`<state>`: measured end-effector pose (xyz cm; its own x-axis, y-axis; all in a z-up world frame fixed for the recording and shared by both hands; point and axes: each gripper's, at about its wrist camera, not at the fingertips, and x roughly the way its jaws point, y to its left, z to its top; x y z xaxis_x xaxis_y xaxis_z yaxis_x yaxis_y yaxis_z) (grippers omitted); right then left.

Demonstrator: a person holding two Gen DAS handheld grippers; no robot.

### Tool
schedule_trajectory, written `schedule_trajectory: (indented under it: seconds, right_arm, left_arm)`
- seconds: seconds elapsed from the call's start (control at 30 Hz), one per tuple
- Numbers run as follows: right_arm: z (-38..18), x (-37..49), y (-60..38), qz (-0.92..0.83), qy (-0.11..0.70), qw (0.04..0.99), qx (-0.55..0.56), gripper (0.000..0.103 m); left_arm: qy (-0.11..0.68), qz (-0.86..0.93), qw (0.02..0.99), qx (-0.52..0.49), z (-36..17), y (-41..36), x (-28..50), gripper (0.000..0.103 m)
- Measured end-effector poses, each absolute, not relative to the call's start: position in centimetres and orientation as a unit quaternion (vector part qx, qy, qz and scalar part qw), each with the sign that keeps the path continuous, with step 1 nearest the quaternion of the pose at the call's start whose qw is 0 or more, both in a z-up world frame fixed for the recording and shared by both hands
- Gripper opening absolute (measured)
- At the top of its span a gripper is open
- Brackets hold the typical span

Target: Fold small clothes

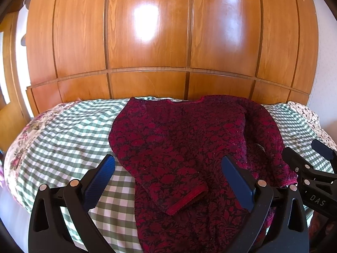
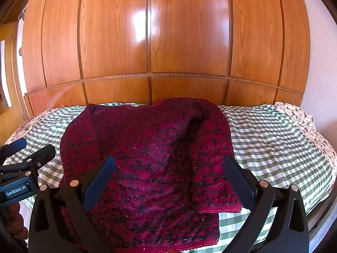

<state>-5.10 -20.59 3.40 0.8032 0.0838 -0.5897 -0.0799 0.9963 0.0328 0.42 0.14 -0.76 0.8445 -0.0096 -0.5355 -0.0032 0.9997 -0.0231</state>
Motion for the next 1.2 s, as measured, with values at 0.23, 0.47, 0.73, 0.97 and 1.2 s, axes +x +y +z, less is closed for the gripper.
schedule_trajectory:
  seconds: [0.23,0.47,0.73,0.97,1.2]
  right_arm:
    - [3.2,-4.7,-20.5,0.042,0.323,0.945,0.001,0.101]
    - [3.1,-4.8,-20.4,0.04,0.326,0.945,-0.004,0.101]
    - [2.2,-4.1,-20.6,0.03,0.346,0.938,-0.006,0.101]
    - [0.3,-2.6,-22.0,0.006,0.383,0.924,-0.004,0.101]
    - [-1.6,-0.6,-25.2,-0.043,0.414,0.909,0.002,0.101]
  left_arm:
    - [0.286,-0.005,0.958,-0.017,-0.9,0.3,0.5,0.1]
    - [0.295,-0.006,0.955,-0.023,-1.2,0.5,0.8,0.1]
    - [0.329,-0.025,0.942,-0.054,-2.4,1.5,2.0,0.1]
    - [0.367,-0.02,0.927,-0.077,-4.2,2.6,3.6,0.1]
    - [0.375,0.018,0.926,-0.048,-6.4,3.3,5.4,0.1]
